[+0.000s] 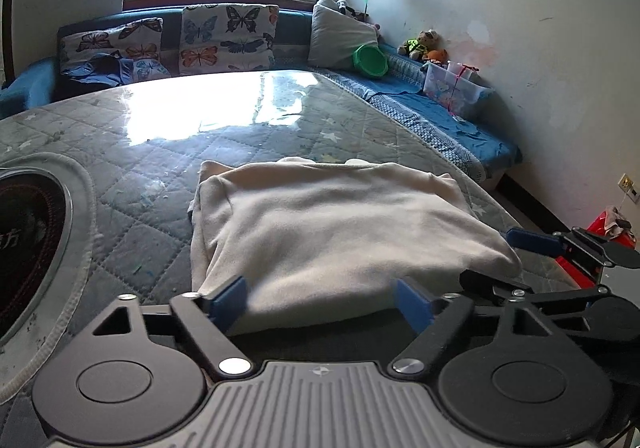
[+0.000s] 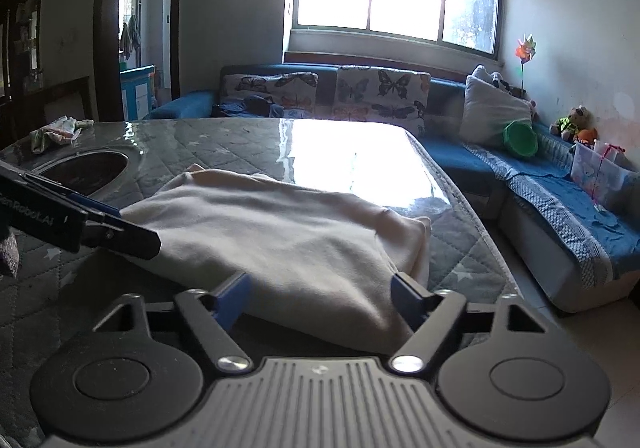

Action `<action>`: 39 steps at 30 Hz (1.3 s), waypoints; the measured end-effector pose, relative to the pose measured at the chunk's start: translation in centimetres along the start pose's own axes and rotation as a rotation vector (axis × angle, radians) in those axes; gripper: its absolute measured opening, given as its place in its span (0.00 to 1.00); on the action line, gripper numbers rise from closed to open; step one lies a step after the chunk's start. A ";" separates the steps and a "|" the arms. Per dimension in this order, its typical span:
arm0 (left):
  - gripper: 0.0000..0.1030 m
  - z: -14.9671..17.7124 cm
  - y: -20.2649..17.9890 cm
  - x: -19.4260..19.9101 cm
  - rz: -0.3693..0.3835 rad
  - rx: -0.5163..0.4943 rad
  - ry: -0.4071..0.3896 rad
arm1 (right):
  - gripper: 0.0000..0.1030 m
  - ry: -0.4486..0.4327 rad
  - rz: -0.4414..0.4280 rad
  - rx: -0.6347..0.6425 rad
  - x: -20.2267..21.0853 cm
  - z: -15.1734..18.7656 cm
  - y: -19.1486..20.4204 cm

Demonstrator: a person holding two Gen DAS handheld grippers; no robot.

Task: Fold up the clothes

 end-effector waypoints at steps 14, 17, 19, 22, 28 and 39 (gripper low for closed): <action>1.00 2.5 2.8 1.9 -0.074 0.054 0.019 | 1.00 0.005 -0.001 -0.018 0.6 0.3 1.9; 1.00 3.1 3.1 2.1 -0.090 0.054 0.029 | 1.00 0.019 -0.006 -0.030 0.3 0.6 2.3; 1.00 3.6 3.4 2.1 -0.098 0.057 0.046 | 1.00 0.035 0.001 -0.030 0.1 0.9 2.6; 1.00 4.2 3.9 2.2 -0.113 0.068 0.064 | 1.00 0.055 0.013 -0.028 -0.1 1.2 3.0; 1.00 5.2 4.7 2.2 -0.141 0.084 0.100 | 1.00 0.088 0.012 -0.023 -0.1 1.6 3.9; 1.00 5.9 5.2 2.3 -0.162 0.082 0.118 | 1.00 0.176 0.026 -0.055 -1.1 2.4 4.3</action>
Point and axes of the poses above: each gripper's, at about its wrist camera, not at the fingertips, and x roughly against the way its jaws point, y to its left, z to its underside, the point moved 7 cm from there along -x, roughly the way its jaws point, and after that the axes turned 9 degrees about y, right-handed, at the moved point
